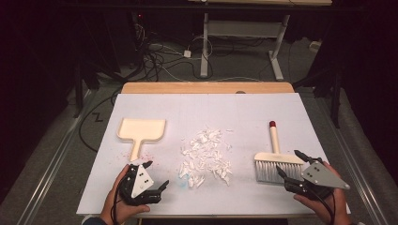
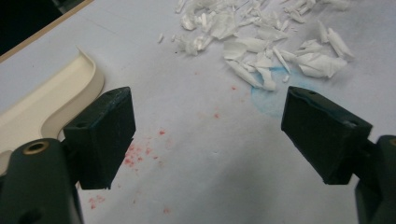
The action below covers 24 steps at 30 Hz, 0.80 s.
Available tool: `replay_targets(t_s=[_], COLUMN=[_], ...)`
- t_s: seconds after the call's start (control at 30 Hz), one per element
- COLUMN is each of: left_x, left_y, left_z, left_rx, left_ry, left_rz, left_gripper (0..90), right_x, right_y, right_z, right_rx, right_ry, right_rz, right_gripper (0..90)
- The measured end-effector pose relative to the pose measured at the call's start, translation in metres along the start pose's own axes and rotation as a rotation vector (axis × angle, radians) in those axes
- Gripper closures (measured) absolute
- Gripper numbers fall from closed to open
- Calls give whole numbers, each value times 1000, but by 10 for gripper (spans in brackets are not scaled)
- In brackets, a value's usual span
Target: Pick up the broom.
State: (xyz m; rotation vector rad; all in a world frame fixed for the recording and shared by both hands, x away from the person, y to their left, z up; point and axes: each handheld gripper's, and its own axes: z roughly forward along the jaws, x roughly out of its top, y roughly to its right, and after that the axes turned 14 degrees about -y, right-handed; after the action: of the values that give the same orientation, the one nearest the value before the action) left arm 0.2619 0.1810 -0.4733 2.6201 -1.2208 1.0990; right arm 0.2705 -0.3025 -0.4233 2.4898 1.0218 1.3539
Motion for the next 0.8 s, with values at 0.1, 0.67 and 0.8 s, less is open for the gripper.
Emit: replay_targets(t_s=[0.1, 0.67, 0.8], left_x=[0, 2, 1], left_y=[2, 3, 4], left_z=[2, 5, 4], left_rx=[-4, -35, -37], left_ry=[-14, -25, -25], left_rz=[11, 36, 37], left_gripper=[178, 193, 193], right_x=[3, 59, 50], right_y=[7, 54, 59], right_z=[15, 119, 139], right_rx=[6, 85, 108], right_ry=[-74, -521, -635], right_rz=[19, 355, 391], right_gripper=[251, 358, 474])
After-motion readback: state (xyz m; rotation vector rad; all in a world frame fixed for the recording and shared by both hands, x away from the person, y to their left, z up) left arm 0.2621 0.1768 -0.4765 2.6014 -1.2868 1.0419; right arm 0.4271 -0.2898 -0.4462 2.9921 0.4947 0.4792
